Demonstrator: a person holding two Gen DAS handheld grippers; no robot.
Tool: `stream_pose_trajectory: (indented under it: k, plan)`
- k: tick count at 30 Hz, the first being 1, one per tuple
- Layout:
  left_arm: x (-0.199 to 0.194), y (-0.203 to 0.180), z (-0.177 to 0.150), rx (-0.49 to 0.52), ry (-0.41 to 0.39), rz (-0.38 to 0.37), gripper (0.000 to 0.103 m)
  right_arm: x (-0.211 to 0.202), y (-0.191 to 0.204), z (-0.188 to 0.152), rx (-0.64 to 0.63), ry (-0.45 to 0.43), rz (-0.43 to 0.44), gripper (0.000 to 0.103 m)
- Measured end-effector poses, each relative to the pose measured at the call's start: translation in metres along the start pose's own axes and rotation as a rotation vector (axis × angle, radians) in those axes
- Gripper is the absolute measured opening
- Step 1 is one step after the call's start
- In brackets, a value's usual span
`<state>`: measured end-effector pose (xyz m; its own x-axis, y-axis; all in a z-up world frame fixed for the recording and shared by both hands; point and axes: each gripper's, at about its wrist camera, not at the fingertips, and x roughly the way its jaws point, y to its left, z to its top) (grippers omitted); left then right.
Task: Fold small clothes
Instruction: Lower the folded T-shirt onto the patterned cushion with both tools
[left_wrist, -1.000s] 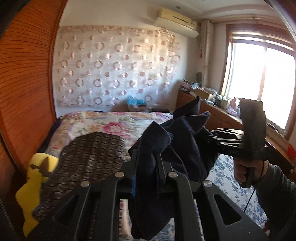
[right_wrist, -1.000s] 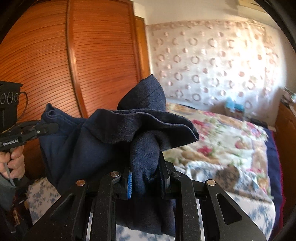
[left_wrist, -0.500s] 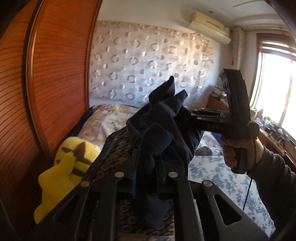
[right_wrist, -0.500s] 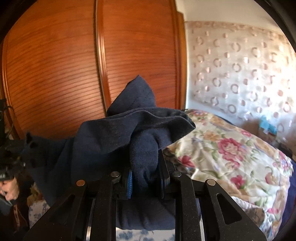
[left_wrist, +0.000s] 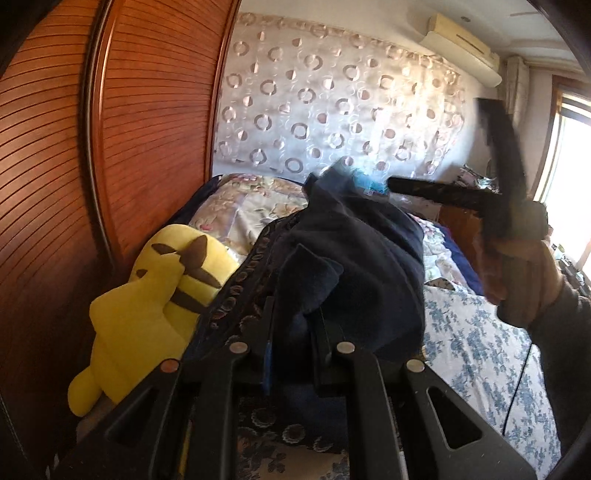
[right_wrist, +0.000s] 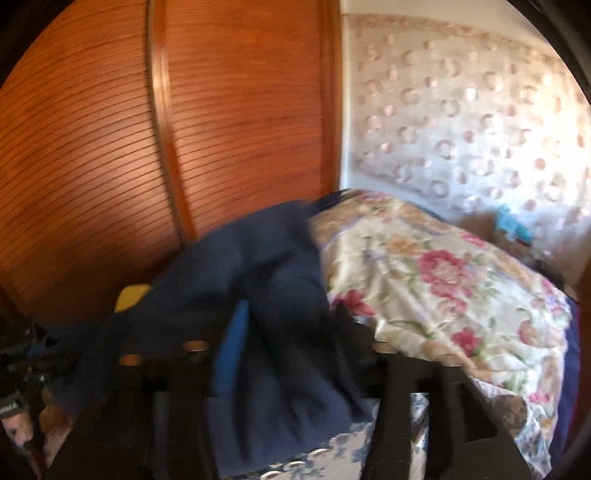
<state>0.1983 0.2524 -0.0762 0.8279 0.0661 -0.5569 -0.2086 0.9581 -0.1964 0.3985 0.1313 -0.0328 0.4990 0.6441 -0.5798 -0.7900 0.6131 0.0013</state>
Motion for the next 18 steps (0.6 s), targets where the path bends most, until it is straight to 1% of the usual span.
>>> stream_pose_trajectory:
  k: [2,4,7,9,10,12,14,16,18]
  plan:
    - [-0.002,0.0,-0.002,0.003,-0.001,0.018,0.014,-0.011,-0.003,-0.003,0.019,-0.026,0.034,0.058]
    - [-0.004,-0.001,-0.001,0.011,-0.006,0.043,0.015,-0.019,0.003,-0.01,-0.002,-0.038,0.077,0.058]
    - [-0.01,-0.004,-0.001,0.035,-0.024,0.072,0.02,-0.016,0.018,-0.025,-0.04,-0.015,0.129,0.058]
    - [-0.016,-0.007,-0.001,0.056,-0.038,0.095,0.029,-0.01,0.025,-0.034,-0.06,0.006,0.128,0.058]
    - [-0.019,-0.008,-0.001,0.069,-0.048,0.104,0.031,-0.007,0.027,-0.039,-0.065,0.015,0.124,0.058]
    - [-0.024,-0.011,0.0,0.088,-0.057,0.103,0.038,-0.001,0.027,-0.047,-0.067,0.02,0.111,0.059]
    - [-0.029,-0.012,0.001,0.103,-0.072,0.104,0.043,0.002,0.026,-0.051,-0.067,0.018,0.104,0.06]
    - [-0.033,-0.013,0.002,0.115,-0.089,0.109,0.045,0.005,0.027,-0.053,-0.07,0.018,0.102,0.061]
    - [-0.035,-0.014,0.004,0.118,-0.099,0.103,0.05,0.007,0.026,-0.054,-0.072,0.022,0.099,0.062]
